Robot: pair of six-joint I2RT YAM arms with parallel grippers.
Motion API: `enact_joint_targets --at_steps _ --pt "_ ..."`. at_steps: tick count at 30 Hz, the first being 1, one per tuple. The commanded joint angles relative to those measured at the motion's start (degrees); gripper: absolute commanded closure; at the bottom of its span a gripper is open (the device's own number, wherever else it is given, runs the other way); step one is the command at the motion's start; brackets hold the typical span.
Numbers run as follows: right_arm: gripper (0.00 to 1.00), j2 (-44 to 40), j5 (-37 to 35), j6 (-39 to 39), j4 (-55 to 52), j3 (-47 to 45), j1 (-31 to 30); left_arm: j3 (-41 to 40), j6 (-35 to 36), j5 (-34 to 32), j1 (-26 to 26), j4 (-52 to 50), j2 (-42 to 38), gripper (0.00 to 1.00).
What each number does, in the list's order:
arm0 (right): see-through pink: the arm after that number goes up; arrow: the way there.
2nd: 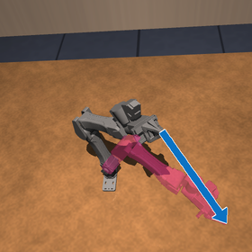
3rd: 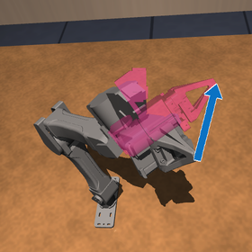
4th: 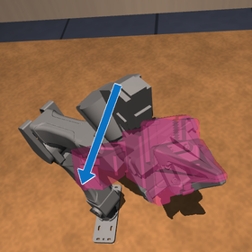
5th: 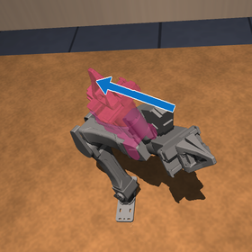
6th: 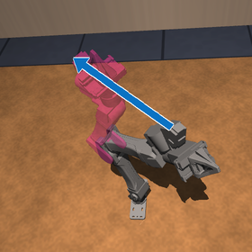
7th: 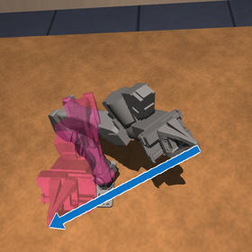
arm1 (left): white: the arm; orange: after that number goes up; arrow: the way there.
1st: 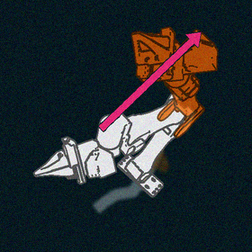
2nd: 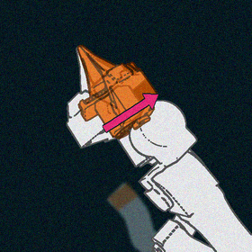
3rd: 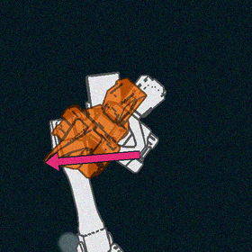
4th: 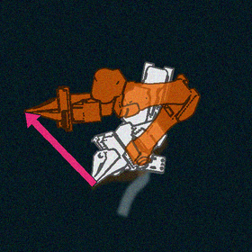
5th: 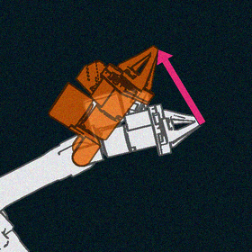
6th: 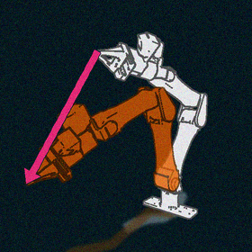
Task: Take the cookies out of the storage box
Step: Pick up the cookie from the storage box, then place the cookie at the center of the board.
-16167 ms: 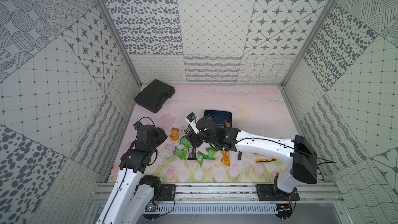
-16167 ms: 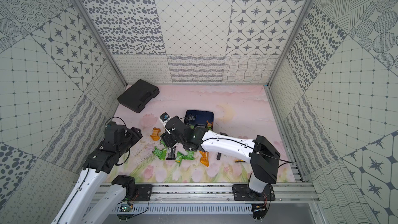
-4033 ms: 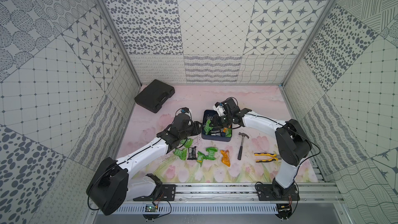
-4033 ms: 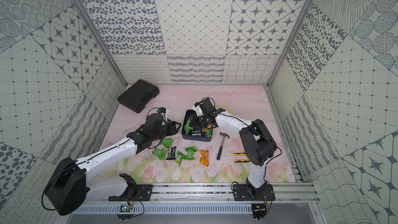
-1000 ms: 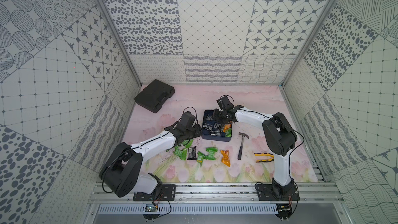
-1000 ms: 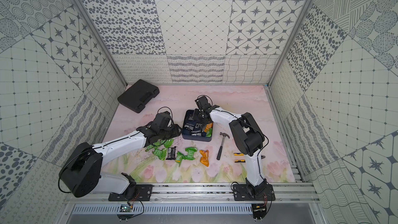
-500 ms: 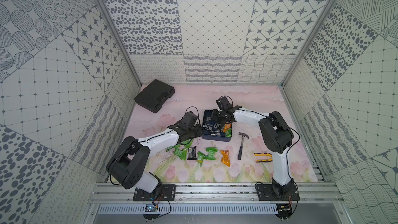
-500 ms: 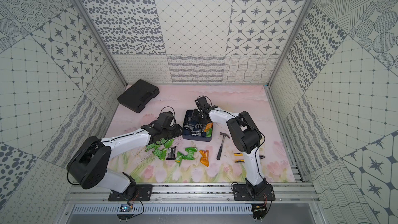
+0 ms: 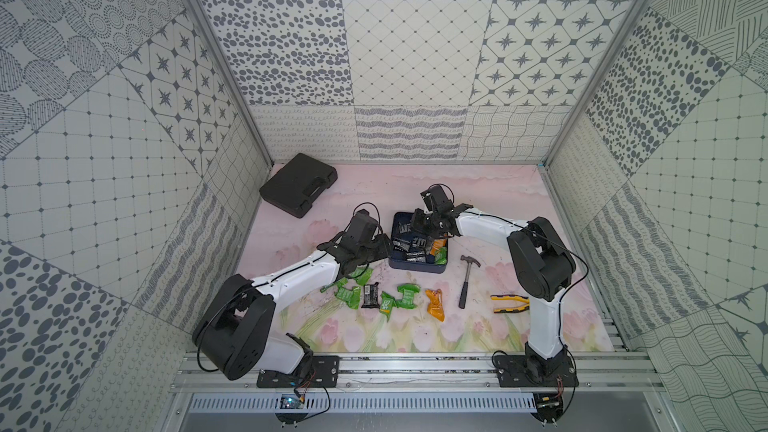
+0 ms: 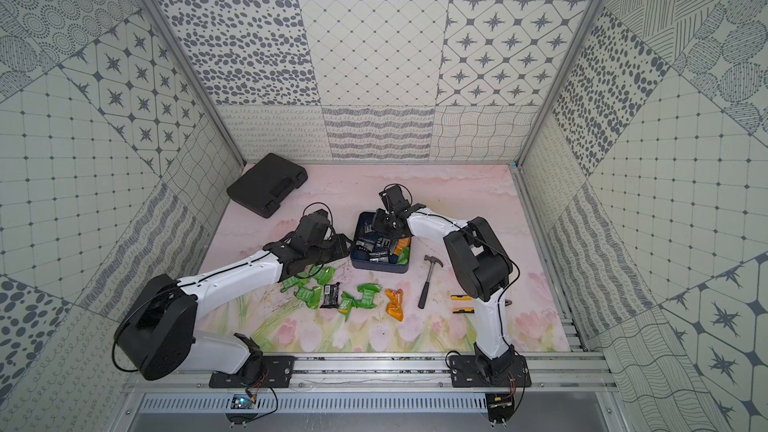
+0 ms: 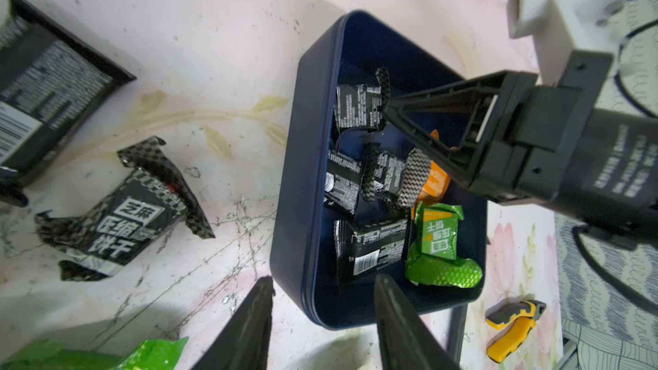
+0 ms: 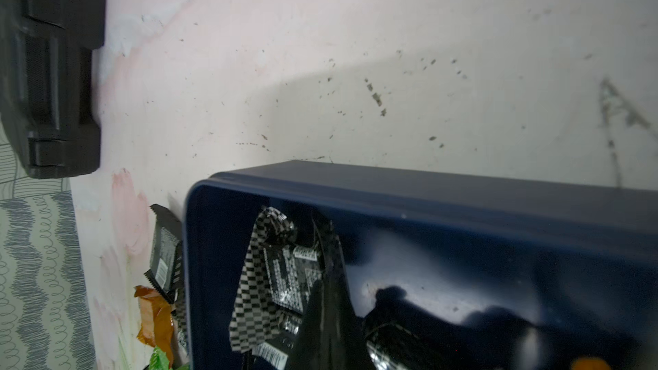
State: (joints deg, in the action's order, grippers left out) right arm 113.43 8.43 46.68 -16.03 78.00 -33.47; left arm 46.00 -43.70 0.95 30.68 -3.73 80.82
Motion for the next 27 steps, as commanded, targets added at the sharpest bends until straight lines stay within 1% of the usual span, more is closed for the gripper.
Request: enact_joint_targets --at_steps 1,8,15,18,22,25,27 --pt "1.0 -4.7 -0.4 -0.3 2.0 -1.7 0.3 0.3 -3.1 -7.7 0.1 -1.8 -4.7 0.49" --pt "1.0 -10.1 0.6 -0.1 1.7 -5.0 0.3 -1.0 -6.0 -11.0 -0.1 -4.6 -9.3 0.48" --pt "1.0 -15.4 2.3 1.0 0.2 -8.7 -1.5 -3.5 -14.4 -18.3 -1.2 -12.2 -16.2 0.48" --pt "1.0 -17.1 2.6 1.4 -0.8 -9.6 -3.8 -4.7 -17.3 -20.9 -1.9 -15.3 -19.8 0.49" --pt "1.0 -17.7 2.0 2.0 -2.0 -9.8 -8.2 -6.6 -19.6 -23.2 -2.6 -19.0 -24.5 0.49" --pt "1.0 -17.7 1.3 4.6 -2.1 -9.8 -11.7 -8.0 -21.1 -24.3 -2.8 -21.2 -27.7 0.48" --pt "1.0 -17.5 0.1 6.9 -2.1 -9.5 -14.2 -9.0 -20.9 -24.3 -2.9 -21.3 -29.6 0.47"
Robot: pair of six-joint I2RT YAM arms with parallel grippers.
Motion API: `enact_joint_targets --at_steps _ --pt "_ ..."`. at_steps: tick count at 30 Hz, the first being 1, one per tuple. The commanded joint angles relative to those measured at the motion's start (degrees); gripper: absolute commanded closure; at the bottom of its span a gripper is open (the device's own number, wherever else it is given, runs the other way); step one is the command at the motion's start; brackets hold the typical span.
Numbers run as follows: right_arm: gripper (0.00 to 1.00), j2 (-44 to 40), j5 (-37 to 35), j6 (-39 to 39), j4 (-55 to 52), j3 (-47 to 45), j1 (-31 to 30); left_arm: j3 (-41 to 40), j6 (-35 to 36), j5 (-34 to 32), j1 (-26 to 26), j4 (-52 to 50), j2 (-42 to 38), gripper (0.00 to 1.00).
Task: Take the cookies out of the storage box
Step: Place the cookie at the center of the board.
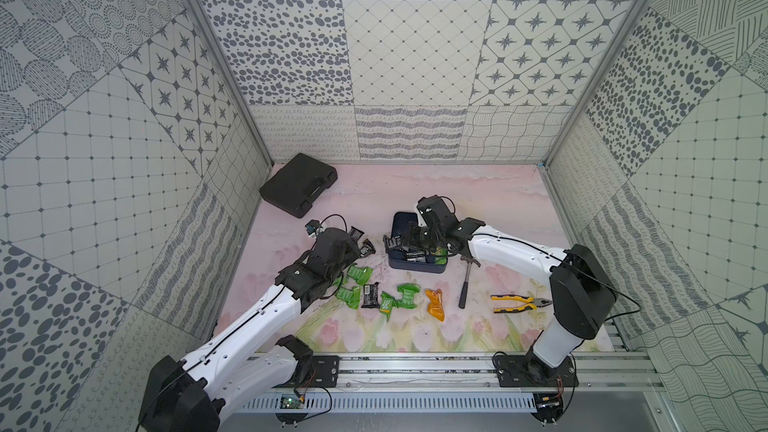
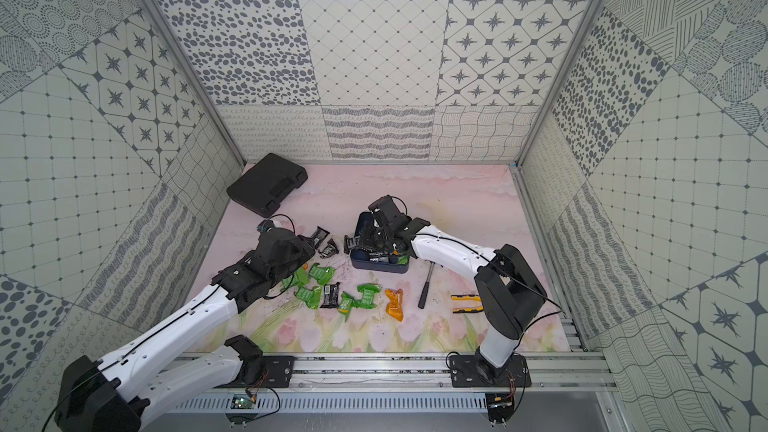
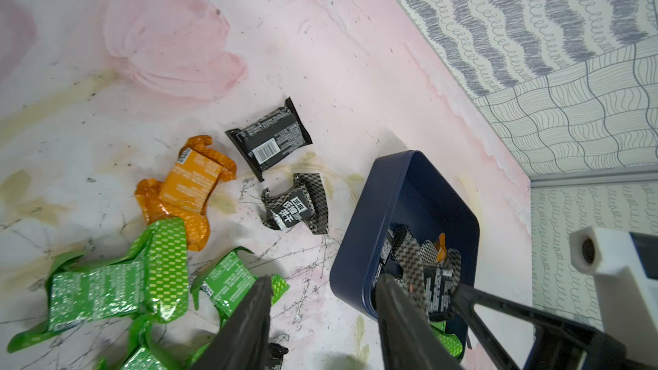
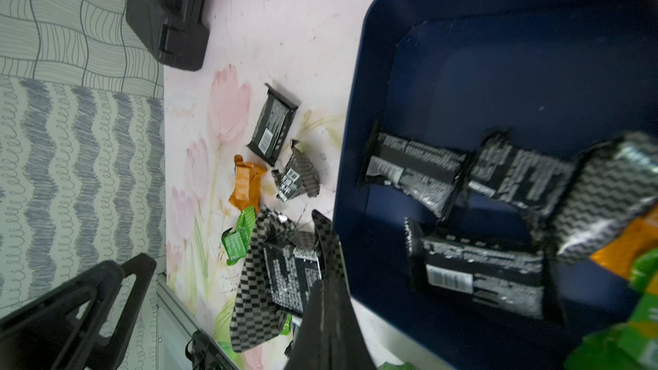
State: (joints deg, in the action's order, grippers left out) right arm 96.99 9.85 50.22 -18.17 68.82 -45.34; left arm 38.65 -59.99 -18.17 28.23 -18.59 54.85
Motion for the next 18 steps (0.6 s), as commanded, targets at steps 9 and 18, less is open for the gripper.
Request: enact_joint_targets --at_steps 9,18 --pt "1.0 -1.3 -10.5 13.7 -0.7 -0.6 -12.7 -3.5 -3.0 -5.3 -1.1 -9.8 -9.7 0.47" --pt "1.0 -0.8 -16.8 24.1 4.3 -7.8 -15.0 -4.4 -3.6 -2.9 -1.1 -12.5 -12.4 0.48"
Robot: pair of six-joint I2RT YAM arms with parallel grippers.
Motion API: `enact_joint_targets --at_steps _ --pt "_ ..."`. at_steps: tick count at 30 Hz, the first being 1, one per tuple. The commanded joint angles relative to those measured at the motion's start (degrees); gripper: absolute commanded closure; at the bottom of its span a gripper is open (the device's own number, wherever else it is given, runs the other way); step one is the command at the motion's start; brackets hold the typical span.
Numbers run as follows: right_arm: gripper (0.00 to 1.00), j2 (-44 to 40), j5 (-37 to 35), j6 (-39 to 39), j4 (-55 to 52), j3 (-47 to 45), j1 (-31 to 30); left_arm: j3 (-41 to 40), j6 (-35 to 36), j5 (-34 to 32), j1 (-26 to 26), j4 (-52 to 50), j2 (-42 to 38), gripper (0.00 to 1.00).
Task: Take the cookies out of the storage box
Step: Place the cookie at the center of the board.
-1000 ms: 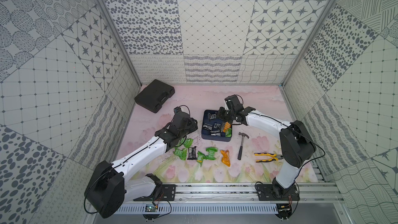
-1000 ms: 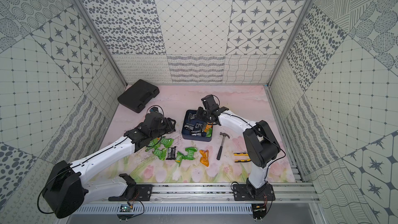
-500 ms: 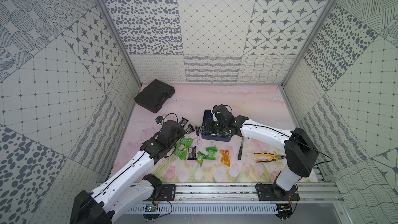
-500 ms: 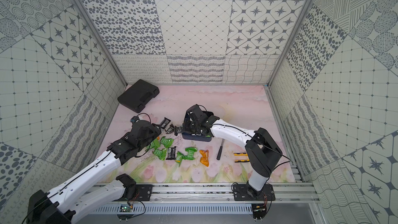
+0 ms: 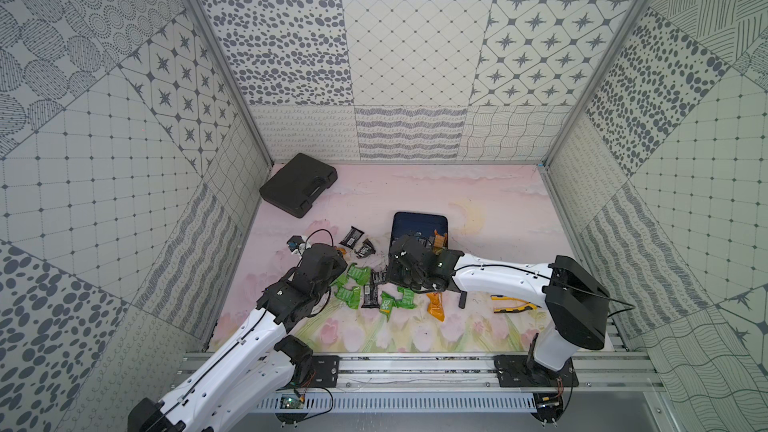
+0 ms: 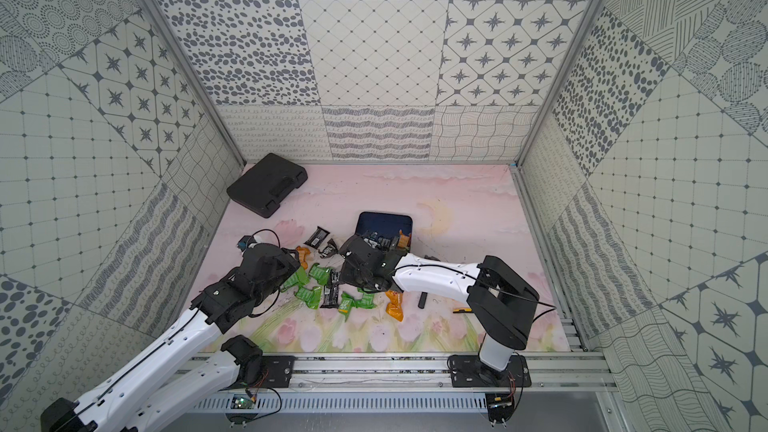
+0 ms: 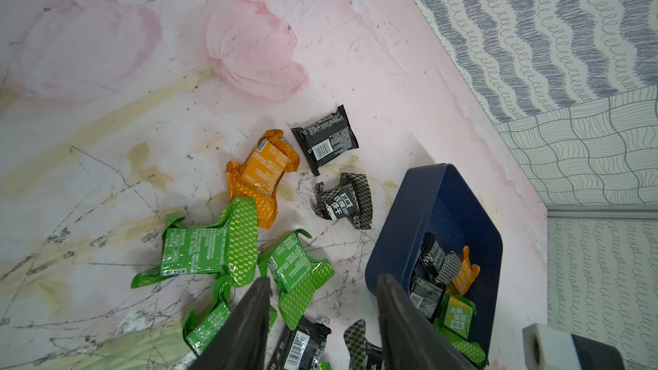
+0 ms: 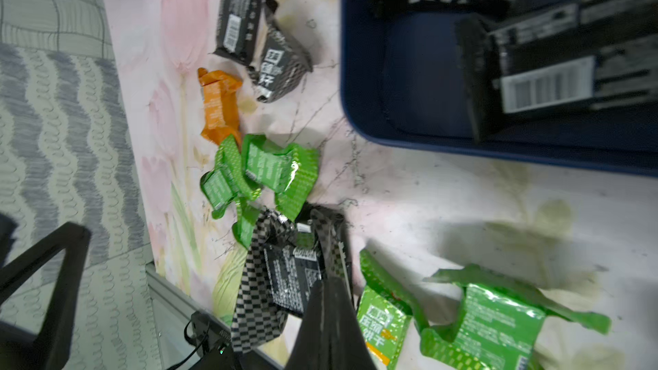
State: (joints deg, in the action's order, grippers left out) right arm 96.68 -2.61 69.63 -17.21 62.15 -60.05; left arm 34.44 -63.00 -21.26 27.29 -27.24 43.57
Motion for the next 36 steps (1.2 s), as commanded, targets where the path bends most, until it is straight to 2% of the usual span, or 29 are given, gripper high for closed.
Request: enact_joint_targets --at_steps 1,15,18,21,25,30,33,36 --pt "1.0 -0.1 -5.0 5.2 3.4 -1.4 -0.3 -0.2 -0.5 0.3 -0.1 -4.2 -1.3 0.48" --pt "1.0 6.1 -9.0 10.8 5.5 -1.7 -0.4 2.2 2.0 0.9 -0.2 -5.5 0.2 0.49" --pt "0.78 5.8 -9.2 10.7 4.7 -1.8 -0.4 2.5 1.9 1.1 -0.1 -5.1 0.8 0.49" --pt "0.68 4.1 -9.5 9.6 3.3 -2.0 -0.4 2.7 0.7 0.7 -0.1 -4.6 1.1 0.48" --pt "0.65 -1.0 -10.1 6.4 -0.7 -1.9 -0.4 3.5 1.6 0.9 -0.1 -1.5 1.7 0.48" --pt "0.64 -8.2 -11.7 -2.6 -4.2 -2.3 0.1 6.2 8.5 4.1 0.0 4.5 6.1 0.48" --pt "0.63 -10.9 -10.4 -10.1 -5.7 -2.9 2.5 8.6 12.1 5.7 0.3 5.7 10.0 0.49" --pt "0.62 -12.5 -7.3 -16.6 -9.6 -2.6 6.9 11.1 16.9 5.6 3.3 8.2 14.3 0.49"
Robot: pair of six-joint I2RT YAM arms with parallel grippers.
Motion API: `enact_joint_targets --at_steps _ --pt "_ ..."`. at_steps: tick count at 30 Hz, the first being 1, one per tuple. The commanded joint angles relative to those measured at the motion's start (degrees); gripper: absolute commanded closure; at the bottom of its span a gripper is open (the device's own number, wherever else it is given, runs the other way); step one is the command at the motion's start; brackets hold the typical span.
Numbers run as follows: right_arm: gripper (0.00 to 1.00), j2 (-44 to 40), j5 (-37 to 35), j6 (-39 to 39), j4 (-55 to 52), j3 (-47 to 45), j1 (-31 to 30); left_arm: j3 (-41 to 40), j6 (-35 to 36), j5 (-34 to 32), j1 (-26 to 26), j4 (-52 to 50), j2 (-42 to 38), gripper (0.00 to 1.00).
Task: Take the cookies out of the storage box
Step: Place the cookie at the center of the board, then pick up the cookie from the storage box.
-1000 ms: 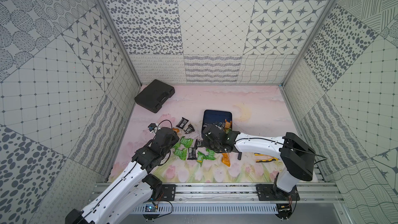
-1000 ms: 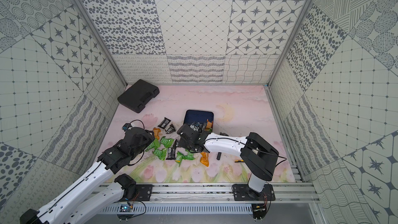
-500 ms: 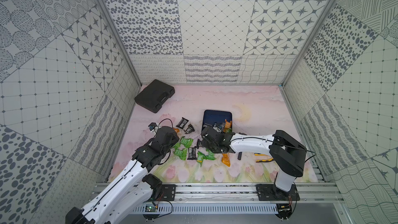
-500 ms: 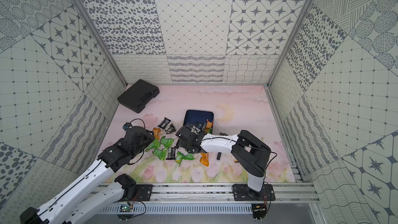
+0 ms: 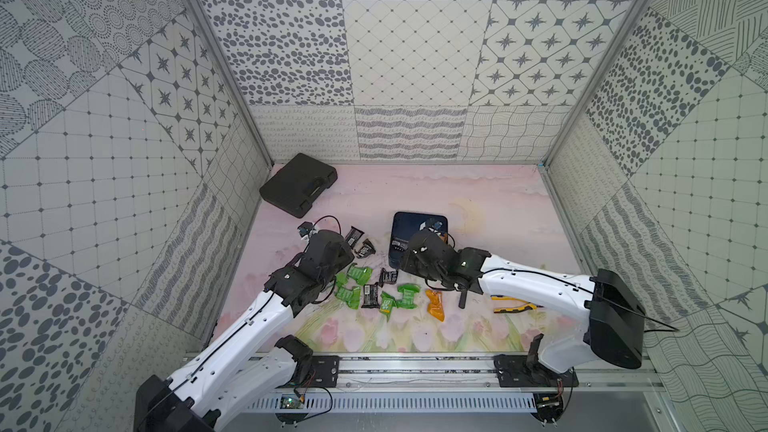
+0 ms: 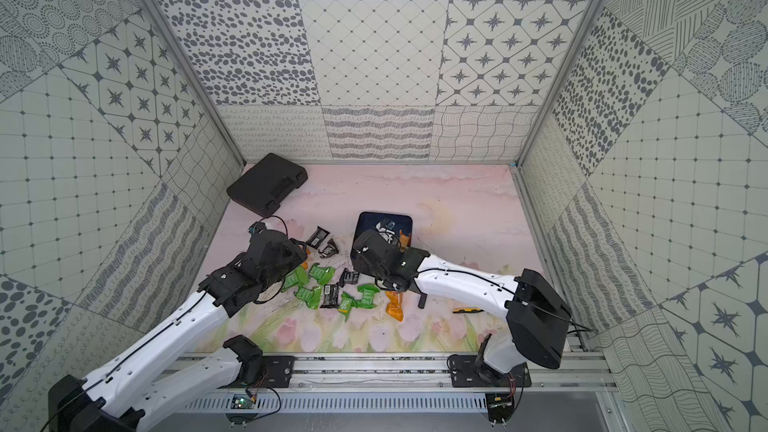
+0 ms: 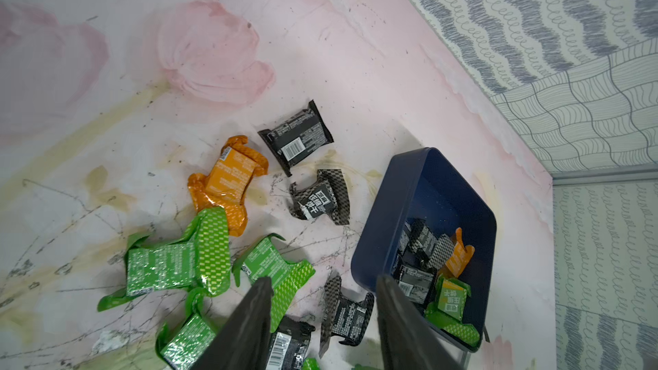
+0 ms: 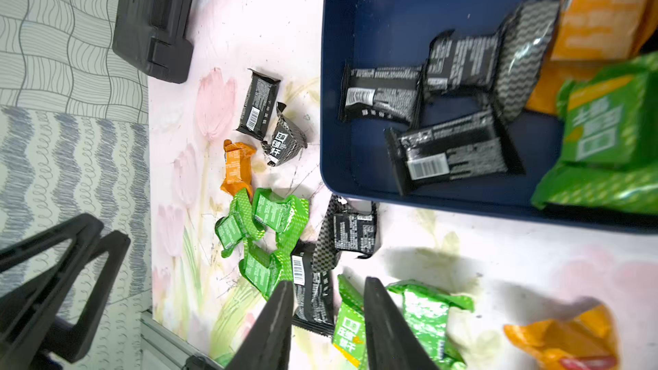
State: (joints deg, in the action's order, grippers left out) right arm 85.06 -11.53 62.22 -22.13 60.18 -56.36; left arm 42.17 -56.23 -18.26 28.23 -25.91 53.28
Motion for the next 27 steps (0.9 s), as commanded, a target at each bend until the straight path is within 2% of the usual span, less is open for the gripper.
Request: enact_joint_targets --at_steps 1,5,9,12,15,17,20,24,27 --pt "0.62 -1.3 3.0 -10.8 -6.1 -0.5 5.2 4.6 12.2 2.4 3.6 7.5 6.3 0.48" --pt "0.61 -3.8 7.5 -17.3 -8.3 -0.9 12.6 10.2 20.6 5.0 7.8 8.7 14.0 0.45" --pt "0.6 -5.8 12.3 -23.6 -9.3 -0.8 20.3 16.8 33.2 9.6 11.8 9.2 22.3 0.43" --pt "0.58 -7.0 13.7 -27.2 -9.4 -0.4 23.8 22.3 42.8 12.6 13.1 6.9 28.4 0.42" --pt "0.54 -6.5 15.7 -33.3 -9.3 0.9 25.3 27.5 45.3 12.3 13.1 4.4 32.9 0.41" --pt "0.51 -4.7 18.9 -41.1 -9.1 2.4 25.4 29.5 44.2 11.8 13.0 4.6 34.6 0.4" --pt "0.49 -0.3 21.0 -54.1 -9.9 5.0 25.3 30.3 36.7 9.4 12.1 6.0 35.8 0.4" --pt "0.45 4.5 21.3 -69.8 -9.7 7.4 25.0 26.5 18.2 9.6 8.5 8.9 34.9 0.4" --pt "0.43 8.7 22.6 -77.6 -10.7 10.5 24.8 22.5 7.7 10.2 6.1 10.0 33.6 0.41"
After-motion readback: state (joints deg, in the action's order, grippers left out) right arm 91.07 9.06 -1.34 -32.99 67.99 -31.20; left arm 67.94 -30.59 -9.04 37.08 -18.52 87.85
